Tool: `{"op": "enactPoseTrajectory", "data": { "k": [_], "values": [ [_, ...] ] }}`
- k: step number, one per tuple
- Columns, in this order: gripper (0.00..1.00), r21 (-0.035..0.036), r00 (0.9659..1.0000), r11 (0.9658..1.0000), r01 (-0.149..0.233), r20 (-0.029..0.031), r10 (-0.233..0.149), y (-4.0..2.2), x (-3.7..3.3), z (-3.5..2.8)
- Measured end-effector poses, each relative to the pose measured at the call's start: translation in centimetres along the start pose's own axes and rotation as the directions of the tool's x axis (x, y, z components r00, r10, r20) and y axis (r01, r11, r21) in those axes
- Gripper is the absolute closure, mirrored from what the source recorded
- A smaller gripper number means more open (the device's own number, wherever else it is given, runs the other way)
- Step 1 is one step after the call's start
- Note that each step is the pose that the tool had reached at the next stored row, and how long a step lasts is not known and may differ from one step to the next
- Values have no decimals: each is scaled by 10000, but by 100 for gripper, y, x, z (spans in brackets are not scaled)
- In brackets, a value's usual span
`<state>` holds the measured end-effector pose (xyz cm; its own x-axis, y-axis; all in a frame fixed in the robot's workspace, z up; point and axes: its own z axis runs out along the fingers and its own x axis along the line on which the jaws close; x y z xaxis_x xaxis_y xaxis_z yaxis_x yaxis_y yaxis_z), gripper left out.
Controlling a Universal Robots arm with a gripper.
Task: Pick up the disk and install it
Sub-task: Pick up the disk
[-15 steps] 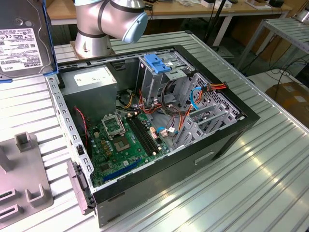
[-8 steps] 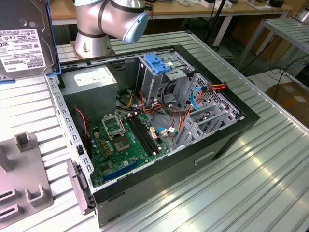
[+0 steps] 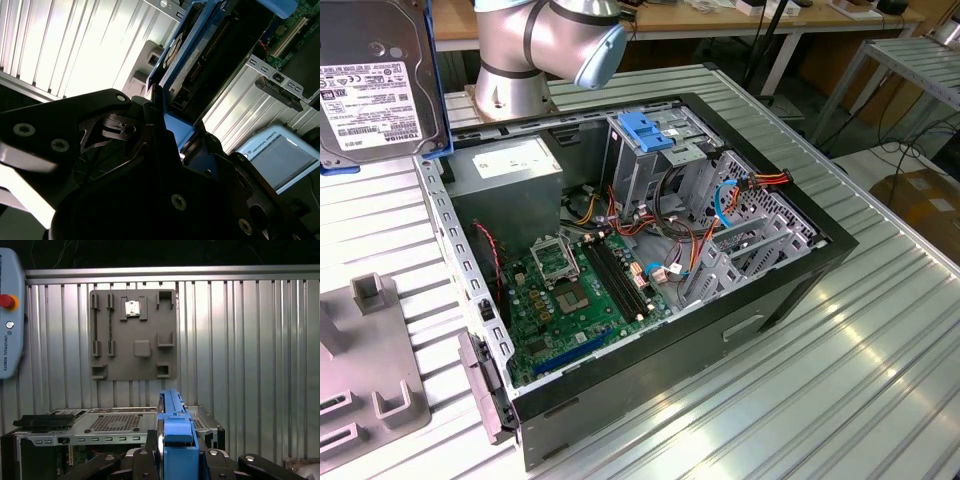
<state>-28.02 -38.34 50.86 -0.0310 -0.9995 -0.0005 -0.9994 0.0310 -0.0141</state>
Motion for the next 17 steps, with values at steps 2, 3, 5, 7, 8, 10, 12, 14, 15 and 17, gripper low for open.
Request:
{"op": "enactPoseTrajectory", "data": {
  "k": [2, 3, 5, 7, 8, 10, 12, 14, 15, 17],
  "values": [
    [63, 0, 10000, 10000, -1, 0, 1, -14, 5, 1],
    [63, 0, 10000, 10000, 0, -1, 0, -20, 7, 1],
    [63, 0, 10000, 10000, -1, 0, 1, -38, 13, 3],
    [63, 0, 10000, 10000, -1, 0, 1, -57, 19, 5],
    [63, 0, 10000, 10000, 0, 0, 0, -67, 22, 6],
    [63, 0, 10000, 10000, 0, 0, 0, -80, 26, 7],
    [63, 1, 10000, 10000, -1, 1, 1, -93, 29, 8],
    [63, -1, 10000, 10000, -1, -1, 1, -110, 33, 9],
    [63, 0, 10000, 10000, -1, 0, 1, -117, 35, 10],
    [63, -1, 10000, 10000, -1, 0, 1, -135, 41, 11]
  ]
}}
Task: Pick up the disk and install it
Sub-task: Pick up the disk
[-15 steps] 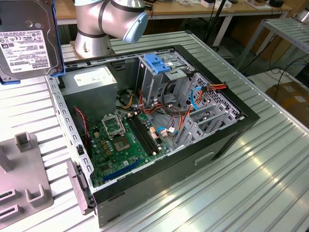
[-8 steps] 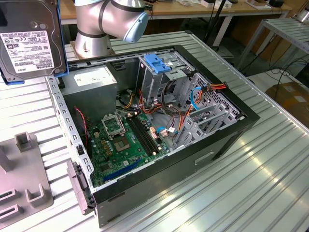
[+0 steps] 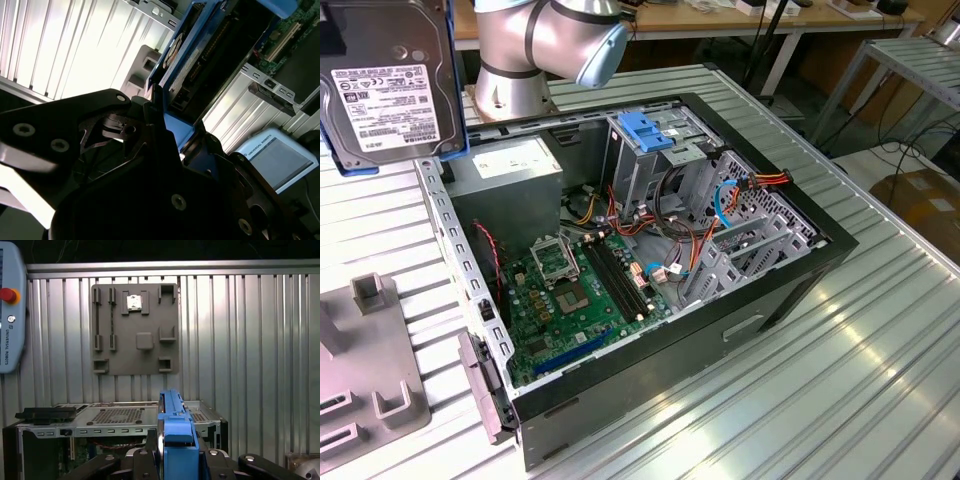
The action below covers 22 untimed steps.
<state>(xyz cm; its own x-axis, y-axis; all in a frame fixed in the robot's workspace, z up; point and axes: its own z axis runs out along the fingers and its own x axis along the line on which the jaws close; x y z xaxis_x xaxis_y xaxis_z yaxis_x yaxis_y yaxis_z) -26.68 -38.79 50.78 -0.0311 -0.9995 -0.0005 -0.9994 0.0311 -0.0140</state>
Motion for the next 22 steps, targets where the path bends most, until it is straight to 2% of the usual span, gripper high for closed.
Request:
{"op": "enactPoseTrajectory", "data": {
  "k": [8, 15, 22],
  "values": [
    [63, 0, 10000, 10000, -1, 0, 1, -65, 22, 6],
    [63, 0, 10000, 10000, -18, 0, 18, -131, 69, 16],
    [63, 0, 10000, 10000, -31, -4, 31, -282, 92, 33]
  ]
}}
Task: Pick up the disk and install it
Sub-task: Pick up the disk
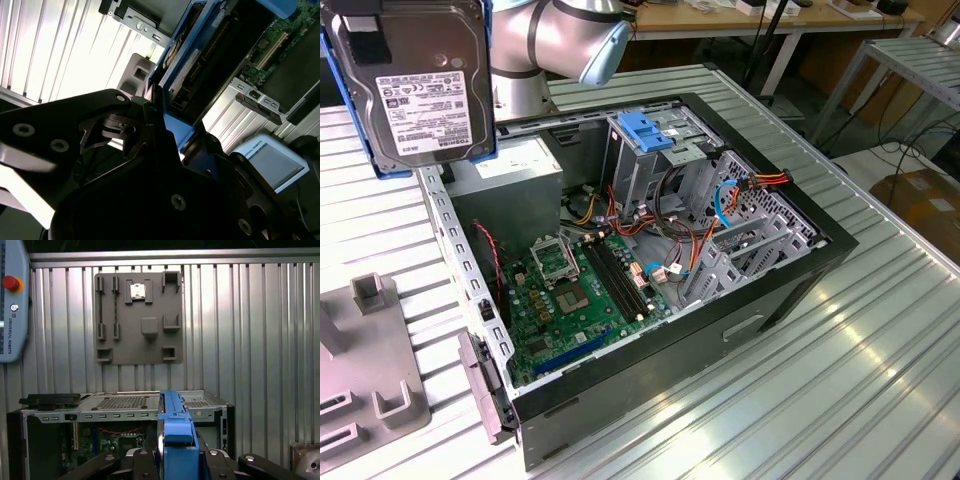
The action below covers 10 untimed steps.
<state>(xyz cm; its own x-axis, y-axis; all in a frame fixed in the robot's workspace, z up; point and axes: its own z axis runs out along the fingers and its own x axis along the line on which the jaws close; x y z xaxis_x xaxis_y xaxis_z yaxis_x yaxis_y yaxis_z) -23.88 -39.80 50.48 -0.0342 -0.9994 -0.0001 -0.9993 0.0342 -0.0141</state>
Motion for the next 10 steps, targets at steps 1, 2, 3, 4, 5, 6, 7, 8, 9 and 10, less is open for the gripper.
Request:
{"op": "enactPoseTrajectory", "data": {
  "k": [1, 2, 3, 4, 5, 6, 7, 8, 9, 10],
  "values": [
    [63, 0, 10000, 10000, -2, -1, 2, -22, 4, 3],
    [63, 1, 10000, 10000, -4, 0, 4, -41, 9, 6],
    [63, 1, 10000, 10000, -6, -1, 6, -57, 11, 8],
    [63, 0, 10000, 10000, -8, -2, 8, -72, 14, 9],
    [63, 0, 10000, 10000, -8, -2, 8, -85, 15, 10],
    [63, 1, 10000, 10000, -9, -2, 9, -101, 16, 12],
    [63, 0, 10000, 10000, -9, -4, 9, -114, 17, 13],
    [63, 0, 10000, 10000, -10, -4, 10, -124, 17, 15],
    [63, 0, 10000, 10000, -10, -6, 10, -137, 18, 16],
    [63, 0, 10000, 10000, -11, -8, 11, -145, 19, 17]
  ]
}}
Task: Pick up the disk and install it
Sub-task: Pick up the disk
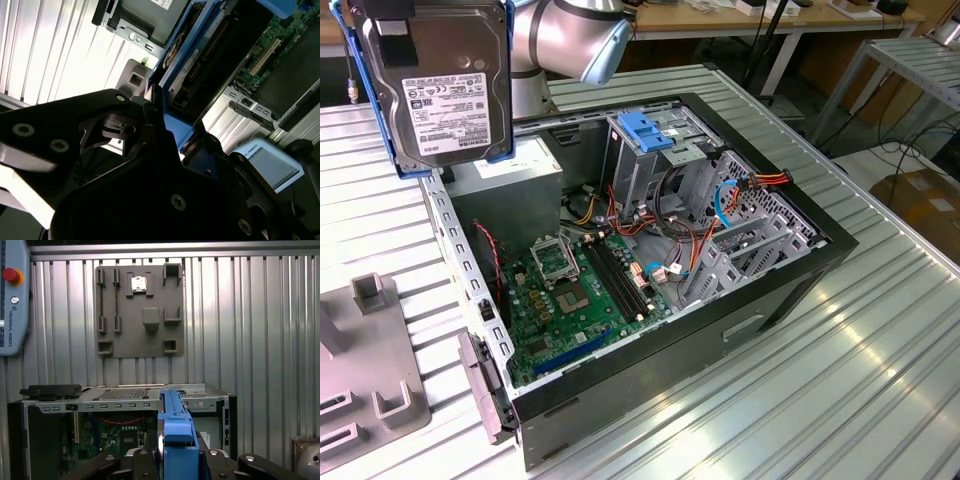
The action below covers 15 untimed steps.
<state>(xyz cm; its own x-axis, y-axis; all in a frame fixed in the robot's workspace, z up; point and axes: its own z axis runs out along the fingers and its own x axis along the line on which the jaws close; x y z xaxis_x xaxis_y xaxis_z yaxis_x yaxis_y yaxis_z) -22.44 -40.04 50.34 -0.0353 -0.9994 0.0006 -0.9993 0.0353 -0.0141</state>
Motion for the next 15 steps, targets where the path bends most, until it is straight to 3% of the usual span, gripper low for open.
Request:
{"op": "enactPoseTrajectory", "data": {
  "k": [5, 15],
  "values": [
    [63, 0, 10000, 10000, -6, -10, 6, -83, 9, 9],
    [63, 1, 10000, 10000, -15, -14, 15, -190, 39, 21]
  ]
}}
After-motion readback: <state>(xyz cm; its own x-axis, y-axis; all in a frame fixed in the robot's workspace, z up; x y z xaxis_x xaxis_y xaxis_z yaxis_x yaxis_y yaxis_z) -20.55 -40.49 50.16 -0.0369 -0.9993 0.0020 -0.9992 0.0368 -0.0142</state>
